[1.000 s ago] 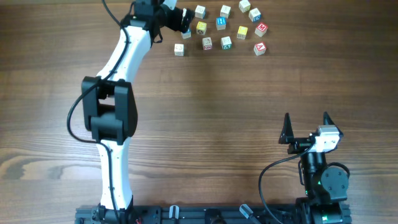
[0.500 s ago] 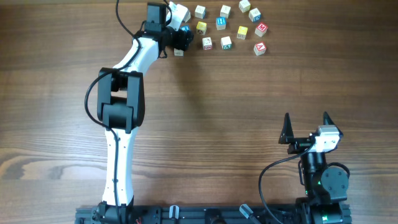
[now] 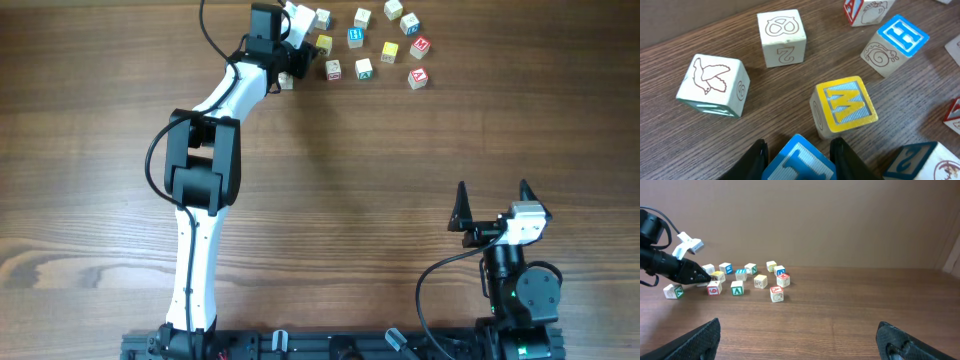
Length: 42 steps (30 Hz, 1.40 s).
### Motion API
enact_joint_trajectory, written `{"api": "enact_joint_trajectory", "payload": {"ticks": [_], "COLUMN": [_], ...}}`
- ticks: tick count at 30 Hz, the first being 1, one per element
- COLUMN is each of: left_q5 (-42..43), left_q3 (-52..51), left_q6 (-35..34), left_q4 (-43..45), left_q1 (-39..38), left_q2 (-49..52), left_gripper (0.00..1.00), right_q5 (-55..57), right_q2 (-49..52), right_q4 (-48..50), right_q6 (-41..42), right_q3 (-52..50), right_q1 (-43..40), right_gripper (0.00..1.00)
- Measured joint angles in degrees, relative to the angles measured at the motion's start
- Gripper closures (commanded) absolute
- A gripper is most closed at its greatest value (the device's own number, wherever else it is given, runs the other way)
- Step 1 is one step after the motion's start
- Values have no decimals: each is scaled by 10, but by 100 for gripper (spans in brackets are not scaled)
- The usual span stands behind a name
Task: Form a tower
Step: 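Grasp a blue-lettered block with the left gripper and lift it, then carry the blue block toward the table center and set it down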
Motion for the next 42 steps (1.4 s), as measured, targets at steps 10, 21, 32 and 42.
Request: {"api": "enact_joint_trajectory", "payload": {"ticks": [10,21,32,42], "left_q5": [-28,-28,-54,-218], "left_q3": [0,15,-357,-582], "left_q6": [-7,-141,-284,-429], "left_q4": [-140,-644,-524,-362], "left_q1": [0,0,-5,-51], "left_q2": [-169,-618,-607,-603], "left_gripper": [60,79,83,81], "right_q5": [0,0,0,0], "right_q2": [0,0,0,0], "right_q4": [0,0,0,0], "right_q6": [0,0,0,0], "right_q3": [0,-2,-4,-4], "right_q1": [0,0,0,0], "right_gripper": [0,1,0,0]}}
